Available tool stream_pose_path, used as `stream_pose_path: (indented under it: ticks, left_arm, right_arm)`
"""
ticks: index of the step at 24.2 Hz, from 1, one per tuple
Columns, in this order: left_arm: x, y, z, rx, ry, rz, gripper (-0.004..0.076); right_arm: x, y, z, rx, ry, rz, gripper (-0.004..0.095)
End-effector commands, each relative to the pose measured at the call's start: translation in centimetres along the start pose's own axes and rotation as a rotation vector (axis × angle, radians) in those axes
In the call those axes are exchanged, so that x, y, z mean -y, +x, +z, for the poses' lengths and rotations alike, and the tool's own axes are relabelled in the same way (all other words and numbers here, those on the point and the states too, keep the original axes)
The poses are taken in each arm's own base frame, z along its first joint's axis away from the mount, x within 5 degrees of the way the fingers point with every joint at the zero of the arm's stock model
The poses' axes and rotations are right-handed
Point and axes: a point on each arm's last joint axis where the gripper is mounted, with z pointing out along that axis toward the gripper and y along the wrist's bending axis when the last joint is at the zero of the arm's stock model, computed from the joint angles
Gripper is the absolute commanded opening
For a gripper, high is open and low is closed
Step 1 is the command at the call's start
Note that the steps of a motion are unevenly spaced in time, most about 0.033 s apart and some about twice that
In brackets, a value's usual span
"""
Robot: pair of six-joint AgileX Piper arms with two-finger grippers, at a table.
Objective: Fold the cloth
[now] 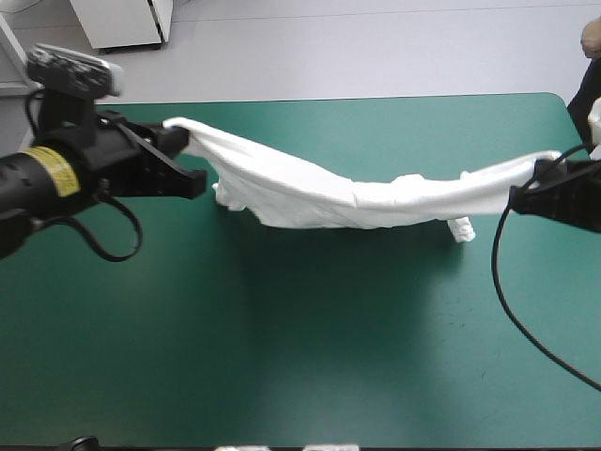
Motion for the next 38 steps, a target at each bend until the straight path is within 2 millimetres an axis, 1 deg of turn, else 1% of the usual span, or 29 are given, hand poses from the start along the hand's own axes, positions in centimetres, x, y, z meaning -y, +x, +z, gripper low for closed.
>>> stream_pose_path:
  ticks: [1, 4, 6, 10, 11, 12, 16, 18, 20, 21, 22, 23, 24, 25, 26, 27, 28, 29, 30, 31, 33, 34, 36, 37, 38]
  left_arm:
    - [-1.1, -3.4, -4.5, 0.262, 0.014, 0.022, -0.001]
    - [-1.3, -5.1, -6.1, 0.387, 0.019, 0.04, -0.001]
    - [-1.4, -6.2, -7.0, 0.475, 0.02, 0.054, -0.001]
    - [-1.4, -8.1, -9.1, 0.684, 0.042, 0.076, -0.001]
    - [-1.3, -8.5, -9.4, 0.73, 0.05, 0.075, -0.001]
    - [-1.4, -8.9, -10.3, 0.8, 0.063, 0.067, -0.001]
    - [-1.3, -9.6, -11.8, 0.935, 0.099, 0.056, -0.001]
    - [-1.3, -9.8, -12.0, 0.968, 0.097, 0.068, -0.001]
    - [-1.3, -9.8, -12.1, 0.974, 0.091, 0.073, -0.001]
    - [-1.2, -9.9, -11.5, 0.965, 0.08, 0.083, -0.001]
    - [-1.2, -10.1, -10.7, 0.957, 0.021, 0.114, -0.001]
    - [-1.3, -10.3, -10.1, 0.952, -0.022, 0.131, -0.001]
    - [-1.3, -10.6, -8.6, 0.929, -0.095, 0.131, -0.001]
    - [-1.4, -10.7, -7.7, 0.912, -0.145, 0.126, -0.001]
    - [-1.4, -11.0, -5.7, 0.886, -0.248, 0.151, -0.001]
    - [-1.3, -11.2, -4.7, 0.881, -0.29, 0.174, -0.001]
    - [-1.1, -11.6, -2.6, 0.881, -0.334, 0.196, -0.001]
    - [-1.3, -11.8, -1.4, 0.882, -0.337, 0.185, -0.001]
    - [-2.3, -12.1, 0.6, 0.89, -0.336, 0.146, -0.0009]
    - [-3.7, -12.5, 2.4, 0.907, -0.336, 0.132, -0.001]
    - [-6.5, -12.8, 5.1, 0.937, -0.331, 0.107, -0.001]
    - [-7.6, -12.9, 6.0, 0.961, -0.317, 0.085, -0.001]
    - [-8.9, -13.3, 7.6, 1.061, -0.265, 0.08, -0.001]
    - [-8.9, -13.6, 8.2, 1.127, -0.25, 0.123, -0.001]
    - [-9.1, -13.5, 8.8, 1.135, -0.257, 0.148, -0.001]
  right_arm:
    - [-1.0, -3.9, -2.4, 0.227, -0.06, -0.038, -0.0017]
    - [-1.7, -6.2, -3.8, 0.346, -0.099, -0.07, -0.0017]
    - [-2.1, -7.6, -5.1, 0.435, -0.12, -0.078, -0.0016]
    - [-2.7, -9.7, -7.4, 0.608, -0.148, -0.116, -0.0016]
    - [-2.8, -10.1, -7.9, 0.643, -0.154, -0.12, -0.0016]
    - [-2.9, -10.5, -8.5, 0.685, -0.155, -0.133, -0.0016]
    - [-3.3, -11.4, -10.9, 0.83, -0.171, -0.147, -0.0016]
    - [-3.4, -11.7, -11.2, 0.852, -0.175, -0.149, -0.0016]
    - [-3.3, -11.8, -10.8, 0.848, -0.174, -0.149, -0.0016]
    - [-3.3, -11.9, -10.6, 0.841, -0.174, -0.148, -0.0016]
    - [-3.2, -12.2, -9.0, 0.795, -0.172, -0.142, -0.0016]
    - [-3.1, -12.4, -8.0, 0.769, -0.171, -0.14, -0.0016]
    - [-2.7, -12.9, -5.8, 0.724, -0.147, -0.137, -0.0016]
    - [-2.5, -13.2, -4.7, 0.703, -0.132, -0.139, -0.0016]
    - [-2.2, -13.8, -1.8, 0.658, -0.114, -0.14, -0.0016]
    - [-2.0, -14.1, -0.3, 0.638, -0.104, -0.14, -0.0016]
    - [-1.5, -14.7, 2.5, 0.619, -0.078, -0.138, -0.0016]
    - [-1.3, -15.0, 3.8, 0.622, -0.069, -0.135, -0.0016]
    - [-1.0, -15.7, 5.8, 0.659, -0.059, -0.146, -0.0016]
    - [-0.9, -16.4, 7.1, 0.722, -0.048, -0.17, -0.0016]
    - [-0.6, -17.6, 8.7, 0.863, -0.017, -0.209, -0.0016]
    - [-0.4, -18.0, 9.4, 0.923, 0.0, -0.221, -0.0016]
    - [-0.1, -18.5, 10.6, 0.998, 0.033, -0.245, -0.0016]
    - [0.0, -18.6, 11.2, 1.007, 0.038, -0.247, -0.0016]
    - [0.0, -18.5, 11.7, 0.996, 0.039, -0.249, -0.0017]
